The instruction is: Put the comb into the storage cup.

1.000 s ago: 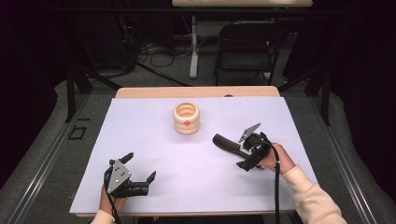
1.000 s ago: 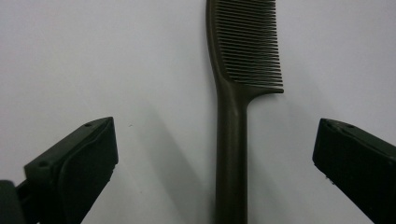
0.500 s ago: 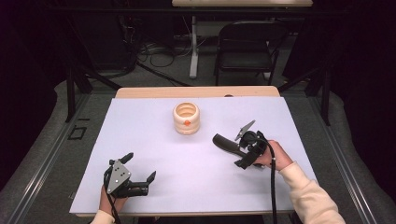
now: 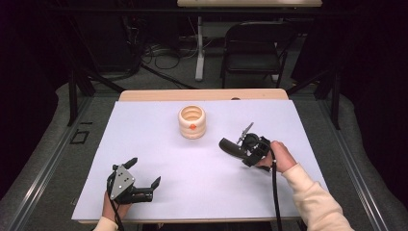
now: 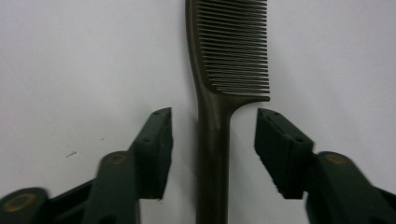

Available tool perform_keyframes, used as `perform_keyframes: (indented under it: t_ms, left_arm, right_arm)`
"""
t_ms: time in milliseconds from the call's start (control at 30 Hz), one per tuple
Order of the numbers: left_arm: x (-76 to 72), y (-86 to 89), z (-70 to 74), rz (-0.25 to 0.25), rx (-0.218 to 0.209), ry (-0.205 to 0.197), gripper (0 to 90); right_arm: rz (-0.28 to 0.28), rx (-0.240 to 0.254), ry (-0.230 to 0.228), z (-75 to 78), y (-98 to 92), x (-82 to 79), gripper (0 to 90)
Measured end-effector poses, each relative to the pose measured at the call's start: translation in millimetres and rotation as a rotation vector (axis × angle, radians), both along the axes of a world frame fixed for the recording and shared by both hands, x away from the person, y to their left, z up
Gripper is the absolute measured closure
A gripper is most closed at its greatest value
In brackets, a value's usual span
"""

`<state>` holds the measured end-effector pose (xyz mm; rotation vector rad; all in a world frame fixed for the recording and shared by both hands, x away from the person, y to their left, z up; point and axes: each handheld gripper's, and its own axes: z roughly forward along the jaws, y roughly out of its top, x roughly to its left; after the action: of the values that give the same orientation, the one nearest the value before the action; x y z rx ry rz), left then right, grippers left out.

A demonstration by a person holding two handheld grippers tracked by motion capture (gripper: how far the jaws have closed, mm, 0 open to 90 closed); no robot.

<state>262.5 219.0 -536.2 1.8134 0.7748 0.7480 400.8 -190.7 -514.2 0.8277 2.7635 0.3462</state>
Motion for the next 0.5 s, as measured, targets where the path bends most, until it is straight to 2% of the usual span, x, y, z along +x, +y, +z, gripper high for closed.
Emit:
perform_keyframes:
  t_ms: [133, 300, 500]
  left_arm:
    - [0.1, 0.2, -0.1, 0.0, -0.001, 0.0, 0.1]
    - [-0.3, -0.1, -0.1, -0.001, -0.003, 0.001, 0.1]
    - [0.5, -0.2, -0.5, -0.002, -0.003, 0.005, 0.1]
  right_arm:
    - [-0.016, -0.019, 0.03, -3.5, 1.0, 3.3, 55.8]
    - [-0.035, -0.017, 0.051, -6.7, -0.5, 6.0, 62.9]
    - [-0.042, -0.017, 0.078, -12.6, -1.4, 9.1, 66.4]
